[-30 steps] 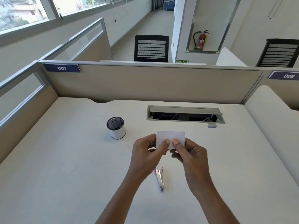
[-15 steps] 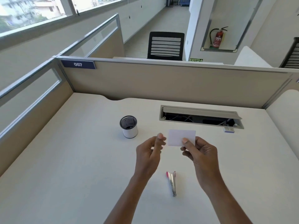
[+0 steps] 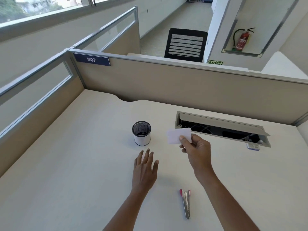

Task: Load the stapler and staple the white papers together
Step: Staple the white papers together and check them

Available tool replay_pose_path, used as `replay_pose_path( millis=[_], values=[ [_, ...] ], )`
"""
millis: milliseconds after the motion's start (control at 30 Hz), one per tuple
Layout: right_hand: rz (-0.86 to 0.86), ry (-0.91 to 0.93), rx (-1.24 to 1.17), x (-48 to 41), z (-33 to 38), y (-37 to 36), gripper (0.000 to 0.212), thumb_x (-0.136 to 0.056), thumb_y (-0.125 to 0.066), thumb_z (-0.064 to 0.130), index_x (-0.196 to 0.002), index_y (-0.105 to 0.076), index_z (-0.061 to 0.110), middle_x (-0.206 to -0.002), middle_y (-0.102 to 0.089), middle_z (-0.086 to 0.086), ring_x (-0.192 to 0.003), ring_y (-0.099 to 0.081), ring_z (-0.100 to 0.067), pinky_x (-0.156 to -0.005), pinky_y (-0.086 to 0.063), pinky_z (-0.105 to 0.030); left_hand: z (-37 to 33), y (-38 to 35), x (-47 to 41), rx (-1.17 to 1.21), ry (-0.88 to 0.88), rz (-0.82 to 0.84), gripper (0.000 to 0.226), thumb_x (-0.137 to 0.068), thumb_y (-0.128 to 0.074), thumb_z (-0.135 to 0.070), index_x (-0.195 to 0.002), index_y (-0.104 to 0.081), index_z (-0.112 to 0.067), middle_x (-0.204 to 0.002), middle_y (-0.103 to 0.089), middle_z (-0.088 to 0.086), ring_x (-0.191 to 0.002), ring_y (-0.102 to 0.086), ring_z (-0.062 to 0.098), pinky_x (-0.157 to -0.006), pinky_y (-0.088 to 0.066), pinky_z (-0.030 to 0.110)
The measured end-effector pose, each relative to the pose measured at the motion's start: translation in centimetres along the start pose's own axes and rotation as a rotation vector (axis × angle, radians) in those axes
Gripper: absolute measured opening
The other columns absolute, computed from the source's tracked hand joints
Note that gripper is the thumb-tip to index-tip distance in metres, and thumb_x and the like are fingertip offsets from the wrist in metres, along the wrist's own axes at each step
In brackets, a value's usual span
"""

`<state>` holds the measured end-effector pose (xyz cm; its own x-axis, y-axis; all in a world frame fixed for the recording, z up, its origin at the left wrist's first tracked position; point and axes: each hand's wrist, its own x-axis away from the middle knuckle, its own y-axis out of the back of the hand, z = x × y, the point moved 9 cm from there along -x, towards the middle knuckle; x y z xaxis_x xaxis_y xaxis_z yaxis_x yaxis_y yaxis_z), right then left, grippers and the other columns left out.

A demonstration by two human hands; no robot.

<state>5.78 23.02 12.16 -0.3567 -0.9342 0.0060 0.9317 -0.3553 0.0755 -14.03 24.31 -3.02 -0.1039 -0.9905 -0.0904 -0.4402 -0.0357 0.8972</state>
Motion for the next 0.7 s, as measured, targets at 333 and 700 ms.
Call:
replay_pose_path(
  millis=[333,700],
  values=[
    [0.045,0.285,0.362,-6.7,-0.2,-8.4,0.014,-0.095,-0.067,0.017,-0.083,-0.073,0.012,-0.074,-0.064,0.004,-0.066,-0.058,-0.008,-0.061,-0.045,-0.015,1.1,-4.4,-1.3,-0.103,-0.003,0.097,0.059,-0.105,-0.025,-0.044,-0.155,-0.040,-0.016,-0.163,-0.037,0.005,-0.154,-0.027,0.027,-0.124,-0.012,0.042],
    [0.289,0.494,0.864,-8.9,-3.4,-17.8,0.019,-0.098,-0.054,0.018,-0.100,-0.071,0.009,-0.087,-0.069,-0.008,-0.092,-0.054,-0.029,-0.064,-0.045,-0.037,1.3,-4.9,-1.5,-0.106,0.014,0.109,0.056,-0.103,-0.038,-0.041,-0.151,-0.046,-0.014,-0.160,-0.043,0.006,-0.152,-0.034,0.027,-0.121,-0.015,0.043]
  ],
)
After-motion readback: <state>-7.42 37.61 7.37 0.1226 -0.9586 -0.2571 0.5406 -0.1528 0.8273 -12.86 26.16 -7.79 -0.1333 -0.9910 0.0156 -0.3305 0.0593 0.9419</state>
